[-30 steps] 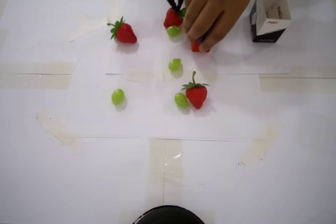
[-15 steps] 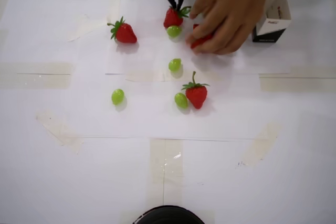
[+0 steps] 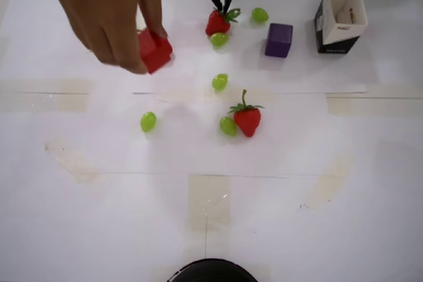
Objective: Put the purple cube on top of the red cube
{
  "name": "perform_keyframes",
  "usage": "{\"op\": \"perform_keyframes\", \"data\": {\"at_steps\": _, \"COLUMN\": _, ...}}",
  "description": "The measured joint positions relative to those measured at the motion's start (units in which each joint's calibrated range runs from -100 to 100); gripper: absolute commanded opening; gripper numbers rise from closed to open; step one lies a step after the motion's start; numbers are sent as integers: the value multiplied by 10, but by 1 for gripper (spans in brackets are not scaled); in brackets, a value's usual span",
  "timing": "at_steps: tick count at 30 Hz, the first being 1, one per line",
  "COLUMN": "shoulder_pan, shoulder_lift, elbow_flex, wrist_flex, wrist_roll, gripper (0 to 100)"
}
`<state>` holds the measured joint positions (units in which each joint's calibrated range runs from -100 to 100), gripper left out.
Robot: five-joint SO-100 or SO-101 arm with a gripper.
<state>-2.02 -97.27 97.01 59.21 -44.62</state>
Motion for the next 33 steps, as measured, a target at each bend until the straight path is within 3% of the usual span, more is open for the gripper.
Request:
{"op": "perform_keyframes", "data": {"at_steps": 10, "shoulder_pan": -32, "shoulder_lift": 4, "elbow_flex": 3, "wrist_flex": 7, "wrist_roll": 0, "gripper": 0}}
{"op": "perform_keyframes", "data": {"at_steps": 18, "shoulder_pan": -5, "shoulder_lift": 4, "elbow_flex": -17, "wrist_flex": 89, "wrist_roll": 22, "gripper": 0}}
{"op": "perform_keyframes", "data": {"at_steps": 25, "shoulder_pan": 61, "shoulder_lift": 48, "elbow_flex": -191, "wrist_flex": 181, "wrist_roll": 74, "gripper": 0}}
{"op": "perform_keyframes", "data": {"at_steps": 33, "shoulder_pan": 46, "shoulder_lift": 258, "elbow_flex": -449, "wrist_flex": 233, "wrist_roll": 97, "gripper": 0}}
